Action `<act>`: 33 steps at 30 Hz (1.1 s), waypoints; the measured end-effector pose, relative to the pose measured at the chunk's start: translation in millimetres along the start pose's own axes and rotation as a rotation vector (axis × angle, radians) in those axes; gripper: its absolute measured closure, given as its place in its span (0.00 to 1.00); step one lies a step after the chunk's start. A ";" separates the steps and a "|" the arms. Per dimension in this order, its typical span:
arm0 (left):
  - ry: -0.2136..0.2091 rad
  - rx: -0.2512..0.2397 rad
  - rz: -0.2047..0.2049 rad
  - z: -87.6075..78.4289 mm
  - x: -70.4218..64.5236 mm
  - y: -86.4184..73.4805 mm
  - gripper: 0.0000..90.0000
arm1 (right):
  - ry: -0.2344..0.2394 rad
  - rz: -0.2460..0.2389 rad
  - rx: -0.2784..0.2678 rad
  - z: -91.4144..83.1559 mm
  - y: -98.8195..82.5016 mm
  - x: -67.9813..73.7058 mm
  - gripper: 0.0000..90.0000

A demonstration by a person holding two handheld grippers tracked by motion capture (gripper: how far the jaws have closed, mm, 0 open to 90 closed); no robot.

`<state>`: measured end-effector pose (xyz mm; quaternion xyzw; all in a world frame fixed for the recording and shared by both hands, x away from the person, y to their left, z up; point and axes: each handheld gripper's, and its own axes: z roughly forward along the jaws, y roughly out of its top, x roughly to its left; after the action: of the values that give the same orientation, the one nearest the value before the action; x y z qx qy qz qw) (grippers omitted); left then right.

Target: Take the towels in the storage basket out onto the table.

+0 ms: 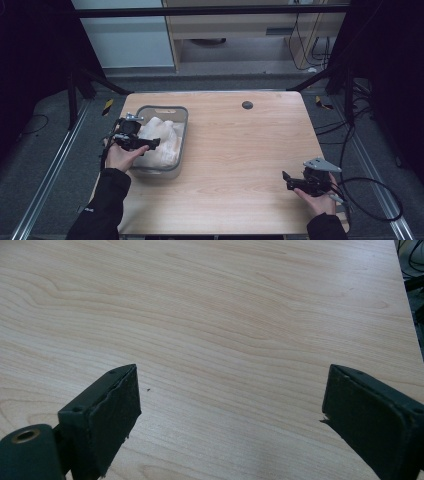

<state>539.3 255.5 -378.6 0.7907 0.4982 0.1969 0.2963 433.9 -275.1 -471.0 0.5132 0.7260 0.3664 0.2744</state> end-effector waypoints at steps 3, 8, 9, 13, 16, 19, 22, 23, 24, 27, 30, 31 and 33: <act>0.005 0.010 -0.003 3.7 0.7 0.1 0.09 | 0.000 0.000 0.004 0.5 0.2 -0.1 0.09; 0.004 0.047 -0.009 15.6 3.0 -3.1 0.09 | 0.006 -0.001 0.012 1.7 0.6 0.8 0.09; 0.006 0.059 -0.011 17.7 3.2 -3.9 0.09 | 0.004 -0.003 0.014 1.5 0.5 0.7 0.09; 0.013 0.087 -0.022 27.1 6.2 -6.9 0.11 | 0.008 -0.009 0.018 2.3 0.4 1.0 0.08; 0.011 0.093 -0.045 30.2 10.0 -8.0 0.14 | 0.008 -0.013 0.028 3.3 0.0 1.6 0.08; 0.010 0.096 -0.041 30.3 10.7 -8.0 0.17 | 0.009 -0.016 0.029 3.7 -0.1 1.7 0.08; 0.015 0.105 -0.033 31.6 10.0 -8.5 0.22 | 0.013 -0.016 0.029 3.9 0.1 2.1 0.08; 0.012 0.108 -0.038 32.7 10.9 -9.0 0.23 | 0.013 -0.016 0.029 4.0 0.1 2.2 0.08; 0.006 0.106 -0.043 33.9 11.6 -9.6 0.25 | 0.014 -0.017 0.029 3.9 0.0 2.3 0.08; -0.014 0.105 -0.062 35.6 14.8 -12.5 0.31 | 0.019 -0.013 0.029 3.4 0.1 2.6 0.08; -0.025 0.103 -0.069 35.0 15.8 -13.5 0.39 | 0.015 -0.018 0.030 3.9 0.2 2.2 0.08; -0.023 0.103 -0.065 34.8 15.5 -13.8 0.43 | 0.015 -0.022 0.030 4.2 0.0 2.0 0.08; -0.022 0.106 -0.066 35.0 14.6 -13.8 0.52 | 0.015 -0.025 0.031 4.7 -0.2 2.3 0.08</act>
<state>557.4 263.7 -413.6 0.7907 0.5303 0.1518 0.2657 436.7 -271.7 -474.0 0.5054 0.7402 0.3553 0.2654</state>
